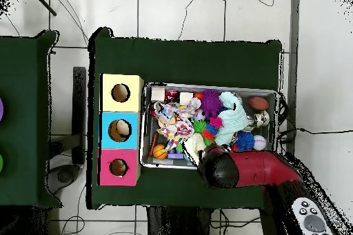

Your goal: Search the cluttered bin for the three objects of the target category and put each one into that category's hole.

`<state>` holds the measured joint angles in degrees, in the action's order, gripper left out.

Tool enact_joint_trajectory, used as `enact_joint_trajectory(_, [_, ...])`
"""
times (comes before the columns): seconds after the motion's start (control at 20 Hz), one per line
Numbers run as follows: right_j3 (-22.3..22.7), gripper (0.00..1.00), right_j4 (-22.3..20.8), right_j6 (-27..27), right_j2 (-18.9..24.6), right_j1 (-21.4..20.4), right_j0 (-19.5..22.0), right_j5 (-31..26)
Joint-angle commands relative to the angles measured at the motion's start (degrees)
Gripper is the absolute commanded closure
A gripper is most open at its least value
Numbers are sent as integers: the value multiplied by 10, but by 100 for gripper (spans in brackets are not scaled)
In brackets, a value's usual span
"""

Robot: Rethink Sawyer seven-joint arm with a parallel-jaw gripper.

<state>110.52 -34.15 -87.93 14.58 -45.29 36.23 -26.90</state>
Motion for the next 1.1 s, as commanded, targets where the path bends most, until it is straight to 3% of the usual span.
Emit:
enact_joint_trajectory(0.05, [44,0,-3,-71,8,23,-16,58])
enact_joint_trajectory(0.4, [43,0,-3,-92,-10,57,-40,102])
enact_joint_trajectory(0.9, [48,0,84,-201,-70,132,-175,188])
enact_joint_trajectory(1.1, [21,0,125,-227,-109,196,-234,272])
